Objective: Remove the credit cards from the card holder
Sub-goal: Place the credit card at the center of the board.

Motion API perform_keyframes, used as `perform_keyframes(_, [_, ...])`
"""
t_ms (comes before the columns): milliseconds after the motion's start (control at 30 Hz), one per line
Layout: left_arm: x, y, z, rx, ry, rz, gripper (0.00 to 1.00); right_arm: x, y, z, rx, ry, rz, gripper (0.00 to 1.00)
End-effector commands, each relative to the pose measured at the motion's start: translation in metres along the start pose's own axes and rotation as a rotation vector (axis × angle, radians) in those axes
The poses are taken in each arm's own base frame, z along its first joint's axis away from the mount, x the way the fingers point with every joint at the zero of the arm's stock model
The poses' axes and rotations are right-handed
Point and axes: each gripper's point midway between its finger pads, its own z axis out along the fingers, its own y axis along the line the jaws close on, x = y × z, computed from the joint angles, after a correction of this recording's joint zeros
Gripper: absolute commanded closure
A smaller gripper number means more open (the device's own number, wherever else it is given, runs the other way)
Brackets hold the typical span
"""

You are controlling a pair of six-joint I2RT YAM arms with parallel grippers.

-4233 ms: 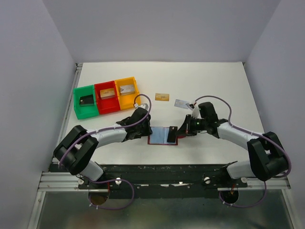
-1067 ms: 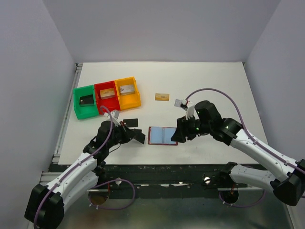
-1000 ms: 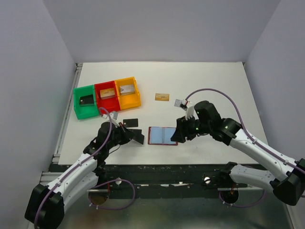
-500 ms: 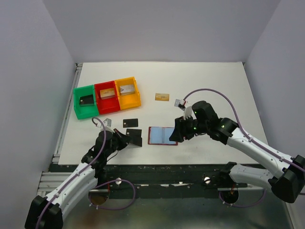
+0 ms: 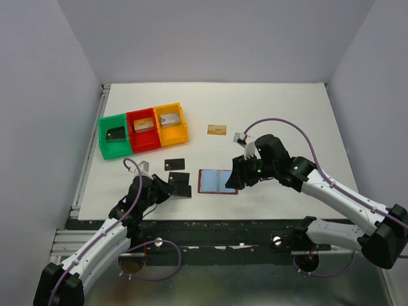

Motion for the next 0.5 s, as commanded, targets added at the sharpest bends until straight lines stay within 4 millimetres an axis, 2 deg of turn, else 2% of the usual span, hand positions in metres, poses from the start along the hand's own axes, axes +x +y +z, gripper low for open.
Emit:
perform_keyframes(0, [-0.003, 0.008, -0.003, -0.043, -0.012, 0.022, 0.75, 0.002, -0.004, 0.004, 0.008, -0.001, 0.012, 0.39])
perform_keyframes(133, [-0.013, 0.007, -0.006, -0.066, -0.04, 0.048, 0.69, 0.002, -0.005, 0.005, 0.014, 0.002, 0.012, 0.39])
perform_keyframes(367, [-0.019, 0.013, -0.011, -0.136, -0.049, 0.059, 0.52, 0.004, -0.009, 0.006, 0.036, 0.015, 0.014, 0.39])
perform_keyframes(467, [-0.027, 0.011, -0.015, -0.156, -0.074, 0.064, 0.46, 0.004, -0.011, 0.004, 0.048, 0.009, 0.015, 0.39])
